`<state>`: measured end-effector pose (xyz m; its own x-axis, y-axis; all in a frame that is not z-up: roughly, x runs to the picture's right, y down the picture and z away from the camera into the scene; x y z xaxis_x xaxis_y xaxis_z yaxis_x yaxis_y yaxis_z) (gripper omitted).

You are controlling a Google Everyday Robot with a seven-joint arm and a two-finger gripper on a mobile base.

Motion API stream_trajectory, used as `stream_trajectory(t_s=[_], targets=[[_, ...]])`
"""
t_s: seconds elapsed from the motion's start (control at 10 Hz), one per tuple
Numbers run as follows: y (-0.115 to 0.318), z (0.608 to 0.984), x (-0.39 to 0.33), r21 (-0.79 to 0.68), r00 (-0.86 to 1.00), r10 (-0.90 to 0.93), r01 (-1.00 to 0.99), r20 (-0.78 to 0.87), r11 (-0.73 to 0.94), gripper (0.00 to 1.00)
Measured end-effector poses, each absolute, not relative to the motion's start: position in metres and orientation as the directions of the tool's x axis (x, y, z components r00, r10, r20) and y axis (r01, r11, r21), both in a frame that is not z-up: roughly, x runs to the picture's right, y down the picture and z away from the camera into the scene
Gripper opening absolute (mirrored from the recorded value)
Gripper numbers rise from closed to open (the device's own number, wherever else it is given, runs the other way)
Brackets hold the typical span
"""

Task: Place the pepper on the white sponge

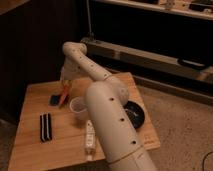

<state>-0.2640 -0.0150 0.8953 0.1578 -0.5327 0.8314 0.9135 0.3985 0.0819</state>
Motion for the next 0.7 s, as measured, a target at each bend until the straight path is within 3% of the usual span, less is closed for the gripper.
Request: stream_trajectory(t_s=[0.7], targets=[[-0.007,0.905,-0.29,0.104,0.12,-0.509,0.915,0.852,0.389,0.2]])
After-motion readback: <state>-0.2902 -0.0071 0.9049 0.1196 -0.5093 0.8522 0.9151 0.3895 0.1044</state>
